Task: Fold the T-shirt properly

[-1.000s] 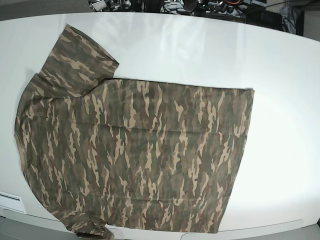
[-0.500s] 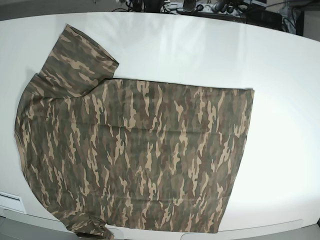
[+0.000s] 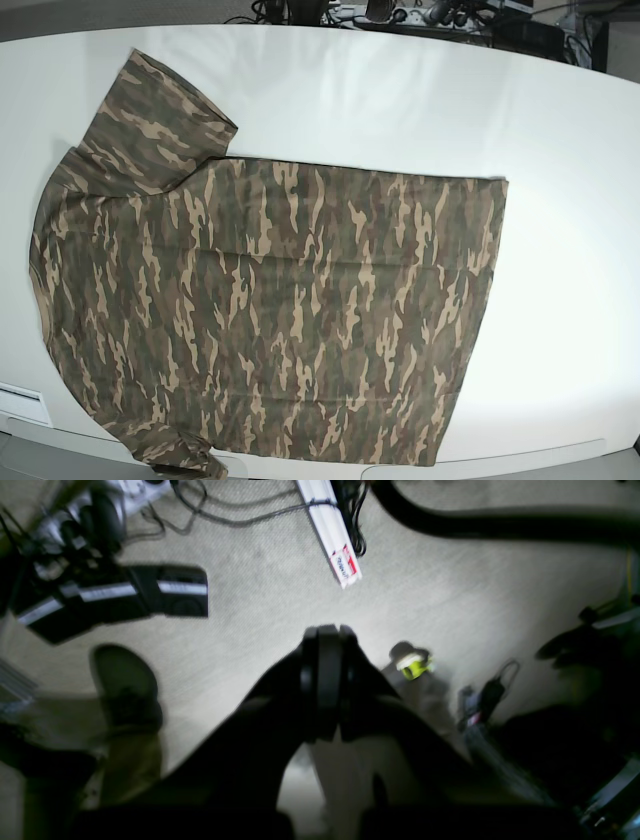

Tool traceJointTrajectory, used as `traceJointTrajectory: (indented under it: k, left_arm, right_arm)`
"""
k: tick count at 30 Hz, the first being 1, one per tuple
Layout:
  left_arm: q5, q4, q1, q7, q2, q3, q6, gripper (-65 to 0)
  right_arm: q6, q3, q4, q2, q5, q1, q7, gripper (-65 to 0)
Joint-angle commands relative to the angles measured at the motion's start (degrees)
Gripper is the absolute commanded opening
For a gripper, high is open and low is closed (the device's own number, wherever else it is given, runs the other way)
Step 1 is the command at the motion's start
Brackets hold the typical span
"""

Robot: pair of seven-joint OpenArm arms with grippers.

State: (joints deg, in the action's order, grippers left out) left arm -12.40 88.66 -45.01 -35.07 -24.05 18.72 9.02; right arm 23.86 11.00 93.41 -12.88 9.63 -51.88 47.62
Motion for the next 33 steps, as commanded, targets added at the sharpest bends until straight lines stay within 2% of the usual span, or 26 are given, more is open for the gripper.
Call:
traceJointTrajectory:
  k: [1, 6, 9, 13, 17, 23, 27, 33]
  left_arm:
    - [-0.3, 3.9, -2.4, 0.3, -2.2, 0.0, 0.4, -65.0]
    - [5.0, 18.9, -10.0, 0.3, -10.2, 0.0, -0.1, -65.0]
    - [9.0, 26.6, -13.9, 0.1, -13.7, 0.0, -2.4, -65.0]
    - [14.6, 35.9, -18.1, -1.5, -17.8, 0.0, -4.4, -65.0]
    - [17.9, 41.5, -20.5, -1.5, -20.7, 0.0, -6.2, -65.0]
    - [24.6, 44.3, -20.3, 0.7, -21.0, 0.0, -6.3, -65.0]
    - [28.5, 44.3, -17.0, 0.7, -21.0, -0.1, -6.3, -65.0]
    - [30.3, 44.3, -10.3, 2.0, -21.0, -0.1, -6.3, -65.0]
  right_arm:
    - [0.2, -0.2, 3.7, -1.3, 0.9, -2.7, 0.0, -65.0]
    - [-2.7, -0.2, 19.7, -6.7, 0.9, -11.3, 0.0, -65.0]
    - [-4.6, -0.2, 27.8, -9.0, 0.1, -15.7, 0.0, -65.0]
    - [-7.8, -0.2, 37.0, -11.1, -5.5, -20.6, 0.0, -65.0]
    - [-10.6, -0.2, 41.6, -11.4, -10.4, -22.7, -0.2, -65.0]
    - [-14.3, -0.2, 41.6, -11.4, -16.4, -22.7, -3.1, -65.0]
    - [-16.9, -0.2, 41.6, -11.4, -22.4, -21.6, -5.5, -65.0]
    - [-20.1, -0.2, 41.6, -11.4, -28.5, -16.0, -5.4, -65.0]
